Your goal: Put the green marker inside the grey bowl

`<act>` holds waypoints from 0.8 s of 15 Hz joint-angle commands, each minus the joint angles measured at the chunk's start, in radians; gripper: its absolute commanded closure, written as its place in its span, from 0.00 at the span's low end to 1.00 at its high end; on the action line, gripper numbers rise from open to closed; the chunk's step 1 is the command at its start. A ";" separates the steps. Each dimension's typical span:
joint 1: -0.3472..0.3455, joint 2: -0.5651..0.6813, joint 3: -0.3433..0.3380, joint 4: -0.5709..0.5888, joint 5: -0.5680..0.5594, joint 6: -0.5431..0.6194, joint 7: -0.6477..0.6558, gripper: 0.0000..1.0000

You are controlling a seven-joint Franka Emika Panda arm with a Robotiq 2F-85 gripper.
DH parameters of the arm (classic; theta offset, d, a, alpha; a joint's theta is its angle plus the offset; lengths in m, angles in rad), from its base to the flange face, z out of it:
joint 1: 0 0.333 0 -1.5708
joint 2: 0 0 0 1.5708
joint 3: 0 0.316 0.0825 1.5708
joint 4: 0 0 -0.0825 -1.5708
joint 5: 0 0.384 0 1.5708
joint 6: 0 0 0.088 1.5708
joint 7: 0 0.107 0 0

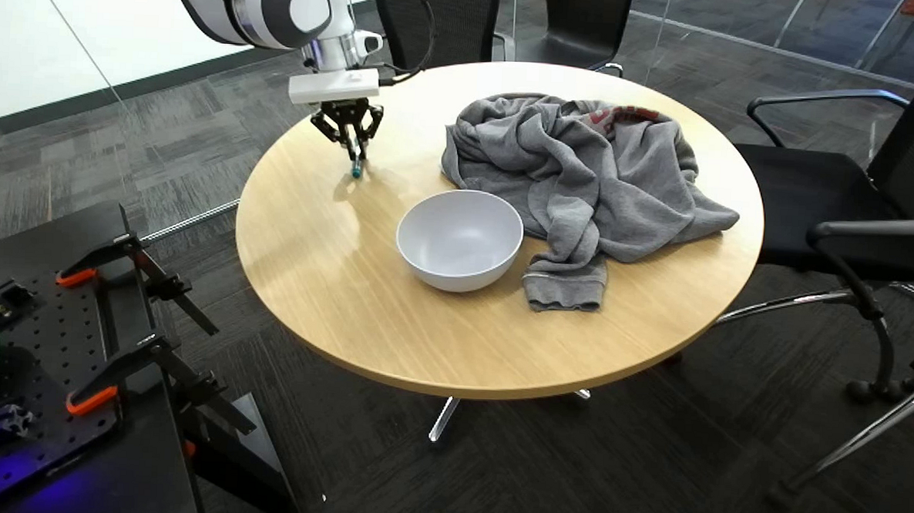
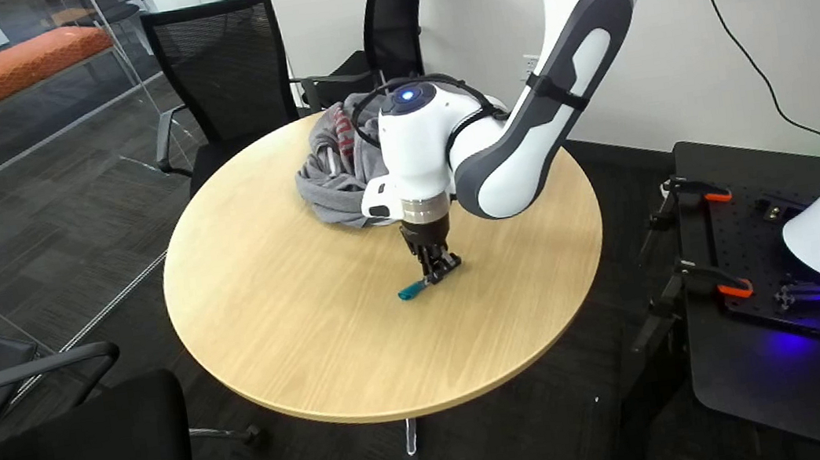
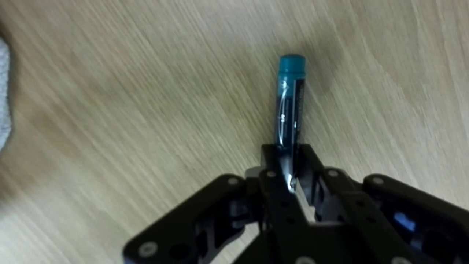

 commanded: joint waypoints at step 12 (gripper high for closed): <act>0.006 -0.539 -0.119 -0.382 0.006 0.002 0.415 0.95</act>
